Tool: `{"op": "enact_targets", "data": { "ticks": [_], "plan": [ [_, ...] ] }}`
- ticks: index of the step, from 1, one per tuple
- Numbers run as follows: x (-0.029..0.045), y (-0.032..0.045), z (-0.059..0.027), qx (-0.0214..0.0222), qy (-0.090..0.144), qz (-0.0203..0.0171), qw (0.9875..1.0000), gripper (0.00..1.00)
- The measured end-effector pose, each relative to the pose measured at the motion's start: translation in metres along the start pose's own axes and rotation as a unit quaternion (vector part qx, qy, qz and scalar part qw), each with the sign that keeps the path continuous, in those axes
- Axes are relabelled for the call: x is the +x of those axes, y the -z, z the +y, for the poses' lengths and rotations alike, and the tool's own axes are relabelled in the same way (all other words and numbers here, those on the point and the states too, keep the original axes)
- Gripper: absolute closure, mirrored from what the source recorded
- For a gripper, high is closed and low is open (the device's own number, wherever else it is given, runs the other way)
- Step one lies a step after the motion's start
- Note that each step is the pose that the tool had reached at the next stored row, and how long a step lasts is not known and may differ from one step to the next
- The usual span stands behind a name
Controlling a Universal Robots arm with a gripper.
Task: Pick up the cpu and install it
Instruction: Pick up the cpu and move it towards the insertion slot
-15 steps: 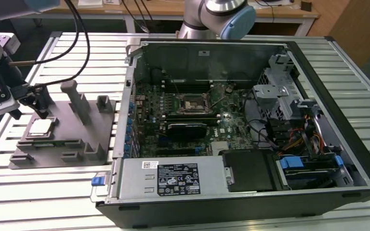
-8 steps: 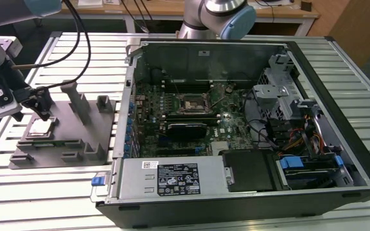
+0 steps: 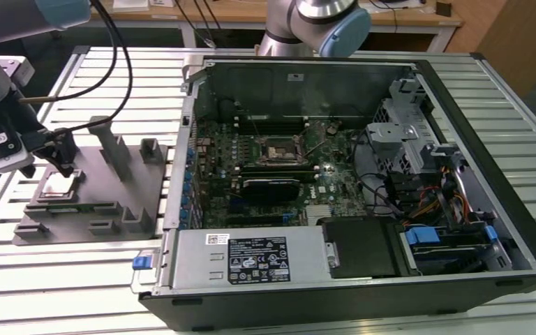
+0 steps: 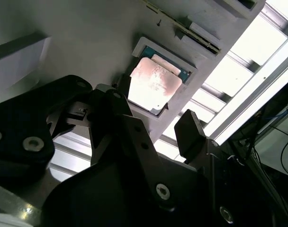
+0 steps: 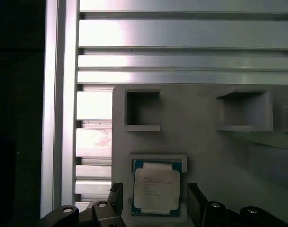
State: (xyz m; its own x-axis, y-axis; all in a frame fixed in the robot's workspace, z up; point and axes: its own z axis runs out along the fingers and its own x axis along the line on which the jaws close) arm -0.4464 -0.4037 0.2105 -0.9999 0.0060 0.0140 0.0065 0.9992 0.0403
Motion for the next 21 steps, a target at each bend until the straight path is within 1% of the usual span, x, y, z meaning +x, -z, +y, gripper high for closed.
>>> {"op": "enact_targets", "data": {
  "ticks": [13, 21],
  "plan": [
    [-0.0002, -0.0141, -0.0006, 0.0014, 0.0, 0.0, 1.0, 0.35],
    [-0.001, -0.0193, -0.0009, 0.0015, 0.0, 0.0001, 1.0, 0.35]
  ]
}}
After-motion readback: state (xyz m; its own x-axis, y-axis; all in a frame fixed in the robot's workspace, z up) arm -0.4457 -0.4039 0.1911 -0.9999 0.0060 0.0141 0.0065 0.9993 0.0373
